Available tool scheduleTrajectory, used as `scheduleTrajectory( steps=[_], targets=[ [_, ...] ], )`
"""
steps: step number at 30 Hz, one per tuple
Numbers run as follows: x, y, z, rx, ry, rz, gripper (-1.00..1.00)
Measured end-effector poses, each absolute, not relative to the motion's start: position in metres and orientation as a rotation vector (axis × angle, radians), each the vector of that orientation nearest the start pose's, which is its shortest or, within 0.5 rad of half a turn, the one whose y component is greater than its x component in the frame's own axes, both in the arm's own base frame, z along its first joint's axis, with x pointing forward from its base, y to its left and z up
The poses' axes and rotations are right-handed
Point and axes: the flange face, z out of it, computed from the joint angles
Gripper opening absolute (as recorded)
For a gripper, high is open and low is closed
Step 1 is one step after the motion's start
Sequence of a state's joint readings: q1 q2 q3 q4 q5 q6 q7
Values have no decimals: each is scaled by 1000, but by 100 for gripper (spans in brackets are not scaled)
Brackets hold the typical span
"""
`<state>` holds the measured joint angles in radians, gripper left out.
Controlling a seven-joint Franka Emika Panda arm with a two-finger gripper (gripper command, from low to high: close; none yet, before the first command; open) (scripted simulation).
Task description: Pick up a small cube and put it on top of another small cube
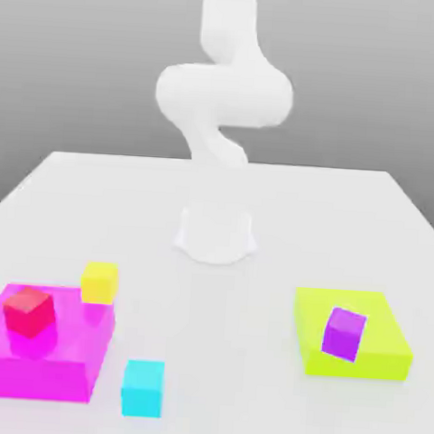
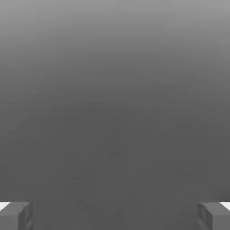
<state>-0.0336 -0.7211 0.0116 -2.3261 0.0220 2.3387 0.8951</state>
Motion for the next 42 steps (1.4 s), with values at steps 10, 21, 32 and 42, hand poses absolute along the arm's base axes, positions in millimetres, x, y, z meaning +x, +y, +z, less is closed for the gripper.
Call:
scheduleTrajectory(
  steps=[10, 21, 32, 42],
  targets=[
    [458, -38, 504, -2107, 1850, -522, 0],
    [463, -74, 309, -1613, 2525, -165, 0],
    [427, -87, 150, -1220, 2895, -1, 0],
    [427, -87, 153, -1217, 2894, -2, -100]
  ],
)
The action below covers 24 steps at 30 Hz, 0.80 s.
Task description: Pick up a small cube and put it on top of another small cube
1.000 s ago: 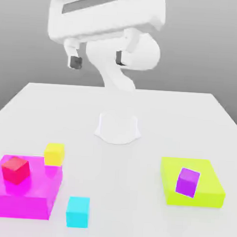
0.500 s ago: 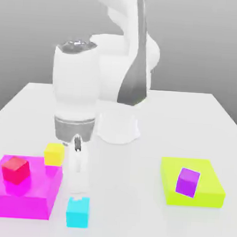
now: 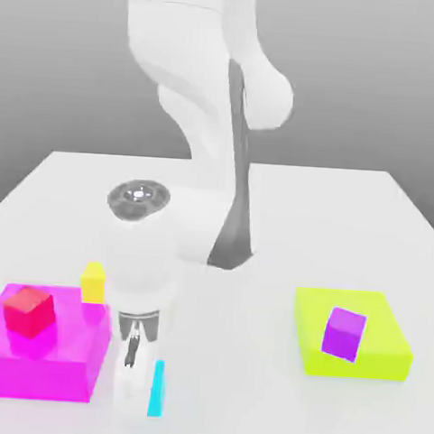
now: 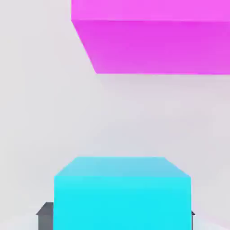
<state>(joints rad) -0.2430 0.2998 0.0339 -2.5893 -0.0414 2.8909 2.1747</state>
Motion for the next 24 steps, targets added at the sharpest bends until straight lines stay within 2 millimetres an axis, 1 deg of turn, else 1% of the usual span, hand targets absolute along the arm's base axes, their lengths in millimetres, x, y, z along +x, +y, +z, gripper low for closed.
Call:
scheduleTrajectory(
  steps=[3, 4, 5, 8, 12, 16, 19, 20, 21, 24],
  targets=[
    [427, -87, 185, -1217, 2895, -2, -100],
    [426, -90, 195, -1226, 2891, -2, -100],
    [426, -98, 203, -1248, 2880, 0, -100],
    [423, -130, 226, -1320, 2846, 4, -100],
    [412, -178, 257, -1416, 2797, 5, -100],
    [396, -218, 288, -1528, 2737, 4, -100],
    [381, -244, 312, -1620, 2686, 1, -100],
    [376, -251, 317, -1647, 2670, 1, -100],
    [375, -254, 311, -1661, 2662, 0, -100],
    [373, -257, 274, -1676, 2654, -1, -100]
  ],
)
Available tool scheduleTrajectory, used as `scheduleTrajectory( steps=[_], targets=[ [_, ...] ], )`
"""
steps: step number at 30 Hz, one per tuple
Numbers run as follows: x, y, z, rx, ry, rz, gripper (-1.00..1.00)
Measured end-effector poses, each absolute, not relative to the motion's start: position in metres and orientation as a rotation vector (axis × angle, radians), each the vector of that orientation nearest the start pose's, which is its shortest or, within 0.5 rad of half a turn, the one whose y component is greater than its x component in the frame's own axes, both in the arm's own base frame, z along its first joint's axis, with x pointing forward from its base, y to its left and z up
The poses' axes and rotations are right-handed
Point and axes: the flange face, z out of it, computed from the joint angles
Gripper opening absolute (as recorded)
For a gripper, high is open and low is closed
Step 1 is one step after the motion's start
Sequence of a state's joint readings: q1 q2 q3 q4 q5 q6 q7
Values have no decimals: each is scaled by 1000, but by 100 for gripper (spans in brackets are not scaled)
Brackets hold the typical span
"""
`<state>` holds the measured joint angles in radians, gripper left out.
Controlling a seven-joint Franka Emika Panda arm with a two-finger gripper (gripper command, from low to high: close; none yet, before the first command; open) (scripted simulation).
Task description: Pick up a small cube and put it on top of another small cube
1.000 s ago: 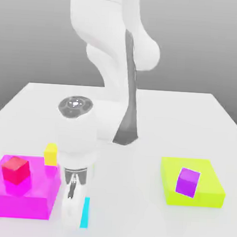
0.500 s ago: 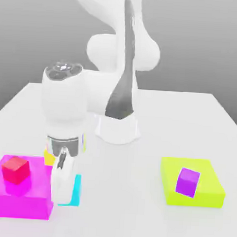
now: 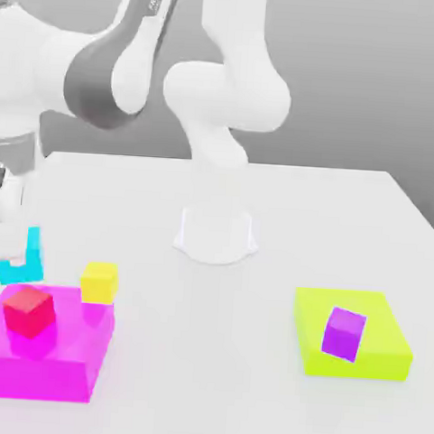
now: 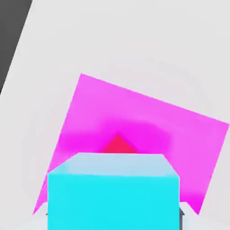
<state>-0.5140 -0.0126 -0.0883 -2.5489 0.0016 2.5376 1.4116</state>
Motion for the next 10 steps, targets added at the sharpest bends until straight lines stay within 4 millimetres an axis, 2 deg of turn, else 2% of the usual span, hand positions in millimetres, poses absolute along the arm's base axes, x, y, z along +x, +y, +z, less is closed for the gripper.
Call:
scheduleTrajectory(
  steps=[1, 7, 8, 10],
  targets=[
    [373, -256, 265, -1678, 2654, -1, 100],
    [374, -253, 261, -1689, 2648, 0, 100],
    [374, -254, 266, -1687, 2650, 0, 100],
    [374, -257, 289, -1681, 2654, 0, 100]
  ],
)
